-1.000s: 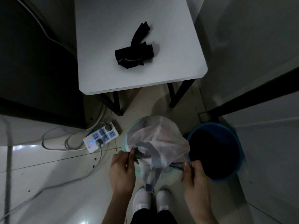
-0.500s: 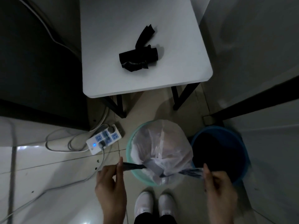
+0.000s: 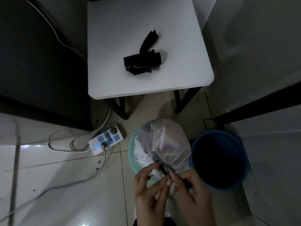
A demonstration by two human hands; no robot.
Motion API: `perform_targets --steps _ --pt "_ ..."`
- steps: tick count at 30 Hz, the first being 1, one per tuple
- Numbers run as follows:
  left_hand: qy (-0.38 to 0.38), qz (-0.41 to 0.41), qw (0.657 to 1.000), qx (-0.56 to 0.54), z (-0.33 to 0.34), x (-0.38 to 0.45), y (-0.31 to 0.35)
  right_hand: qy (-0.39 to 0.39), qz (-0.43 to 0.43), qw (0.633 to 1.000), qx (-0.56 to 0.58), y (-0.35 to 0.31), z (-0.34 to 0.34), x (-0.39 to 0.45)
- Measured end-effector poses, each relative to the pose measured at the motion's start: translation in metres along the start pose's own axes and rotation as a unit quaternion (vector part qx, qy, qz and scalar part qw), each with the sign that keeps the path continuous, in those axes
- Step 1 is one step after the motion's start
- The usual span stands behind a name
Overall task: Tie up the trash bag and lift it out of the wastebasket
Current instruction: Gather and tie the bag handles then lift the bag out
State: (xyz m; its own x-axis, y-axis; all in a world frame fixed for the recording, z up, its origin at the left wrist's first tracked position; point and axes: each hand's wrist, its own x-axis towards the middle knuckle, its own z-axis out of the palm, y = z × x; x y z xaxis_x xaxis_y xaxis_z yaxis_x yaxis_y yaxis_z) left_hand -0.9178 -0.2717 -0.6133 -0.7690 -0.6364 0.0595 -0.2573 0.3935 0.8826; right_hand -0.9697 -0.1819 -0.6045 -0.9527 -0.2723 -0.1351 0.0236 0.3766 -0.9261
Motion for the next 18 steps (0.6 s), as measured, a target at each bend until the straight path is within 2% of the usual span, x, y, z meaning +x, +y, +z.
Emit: perform_targets --steps 3,5,8,11,15,18 --pt "-0.113 -0.025 0.993 -0.026 -0.004 -0.005 -0.008 -0.017 -0.040 0.998 -0.034 0.001 -0.002 0.006" --pt "-0.139 -0.022 0.990 -0.014 -0.004 -0.009 -0.011 -0.011 -0.073 0.995 -0.070 0.001 -0.001 0.008" --pt "-0.032 -0.063 0.997 -0.019 0.003 -0.010 -0.007 0.008 -0.129 0.987 -0.099 0.001 0.004 0.009" --pt "0.056 -0.077 0.995 -0.011 0.014 -0.009 -0.004 0.025 -0.143 0.982 -0.123 -0.002 0.008 0.009" --pt "0.097 -0.138 0.985 -0.032 0.020 -0.002 -0.001 0.018 -0.092 0.992 -0.087 0.003 0.004 0.009" --pt "0.107 -0.108 0.988 -0.018 0.017 0.005 0.003 -0.043 -0.095 0.988 -0.113 0.016 -0.003 0.010"
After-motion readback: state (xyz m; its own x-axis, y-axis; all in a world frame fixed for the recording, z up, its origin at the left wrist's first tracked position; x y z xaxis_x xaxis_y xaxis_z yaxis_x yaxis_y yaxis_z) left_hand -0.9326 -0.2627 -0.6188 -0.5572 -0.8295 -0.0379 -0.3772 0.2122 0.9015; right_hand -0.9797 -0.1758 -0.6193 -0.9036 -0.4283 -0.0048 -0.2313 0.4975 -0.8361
